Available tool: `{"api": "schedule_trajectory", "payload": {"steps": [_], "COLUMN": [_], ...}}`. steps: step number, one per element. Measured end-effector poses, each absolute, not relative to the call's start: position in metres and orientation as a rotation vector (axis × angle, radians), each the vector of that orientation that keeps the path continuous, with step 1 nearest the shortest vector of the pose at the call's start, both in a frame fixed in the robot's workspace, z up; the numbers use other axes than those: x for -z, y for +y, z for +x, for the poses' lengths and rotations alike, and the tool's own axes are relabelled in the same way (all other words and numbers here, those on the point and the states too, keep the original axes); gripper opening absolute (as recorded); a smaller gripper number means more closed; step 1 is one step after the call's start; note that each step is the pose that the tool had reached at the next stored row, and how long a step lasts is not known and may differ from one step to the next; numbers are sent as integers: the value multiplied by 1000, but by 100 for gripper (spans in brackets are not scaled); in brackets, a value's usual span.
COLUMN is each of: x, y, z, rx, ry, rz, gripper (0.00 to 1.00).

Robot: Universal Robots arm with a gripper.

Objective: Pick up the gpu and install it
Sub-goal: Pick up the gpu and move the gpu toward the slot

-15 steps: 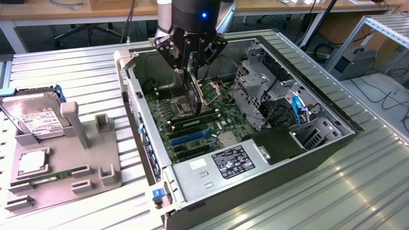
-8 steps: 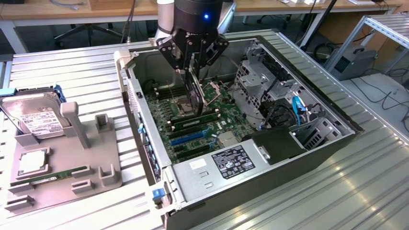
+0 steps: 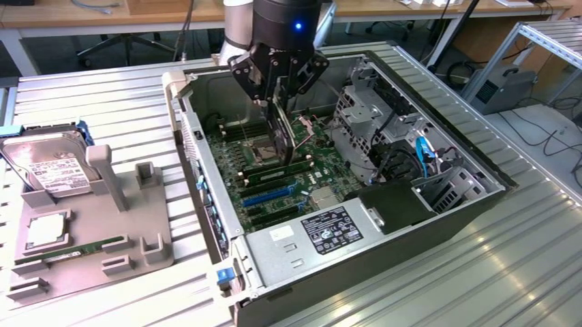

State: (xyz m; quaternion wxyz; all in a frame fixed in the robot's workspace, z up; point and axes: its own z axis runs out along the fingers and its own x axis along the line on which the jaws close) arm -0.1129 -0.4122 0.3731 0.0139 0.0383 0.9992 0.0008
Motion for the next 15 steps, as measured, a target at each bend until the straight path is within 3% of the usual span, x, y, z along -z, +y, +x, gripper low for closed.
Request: {"api": "schedule_trajectory", "payload": {"steps": [15], "x": [-369], "y": [-412], "z": [-97], "rx": [-3], "ry": [3112], "rz": [119], "gripper": [27]}}
